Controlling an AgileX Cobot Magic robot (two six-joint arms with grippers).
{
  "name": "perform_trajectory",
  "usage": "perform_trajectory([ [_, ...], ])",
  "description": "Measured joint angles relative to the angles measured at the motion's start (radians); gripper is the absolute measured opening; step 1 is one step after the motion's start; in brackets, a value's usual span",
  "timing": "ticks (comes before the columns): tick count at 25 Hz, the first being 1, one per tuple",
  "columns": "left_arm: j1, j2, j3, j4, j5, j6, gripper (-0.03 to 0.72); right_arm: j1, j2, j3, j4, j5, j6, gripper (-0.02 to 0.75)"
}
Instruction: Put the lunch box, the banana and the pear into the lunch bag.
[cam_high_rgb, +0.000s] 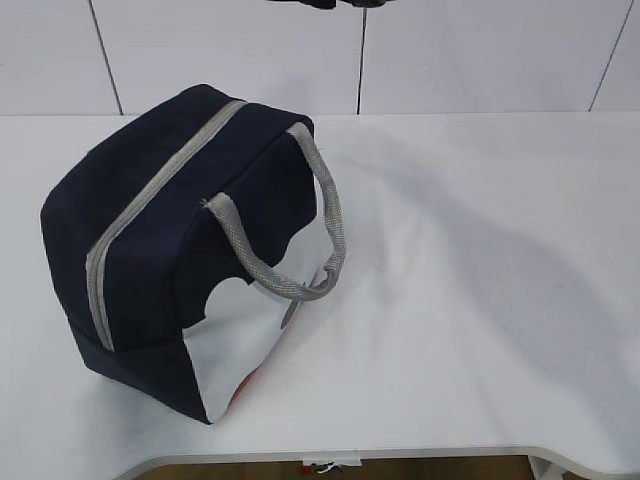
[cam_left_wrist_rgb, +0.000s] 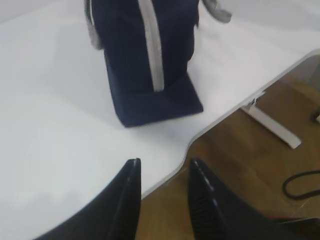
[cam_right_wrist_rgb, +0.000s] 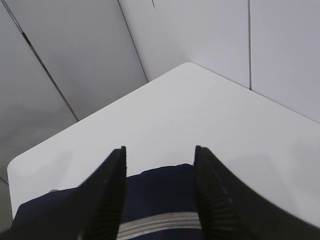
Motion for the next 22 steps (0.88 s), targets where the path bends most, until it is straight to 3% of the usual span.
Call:
perform_trajectory([
  [6,0.0,-0.039,0.008,0.127,0.025,-0.139,0.244,0.0,-0.002,0.0,0.0,0.0,0.0,0.366],
  [22,0.008,-0.086,0.01,0.137,0.03,-0.157,0.243,0.0,-0.002,0.0,0.0,0.002,-0.001,0.366],
])
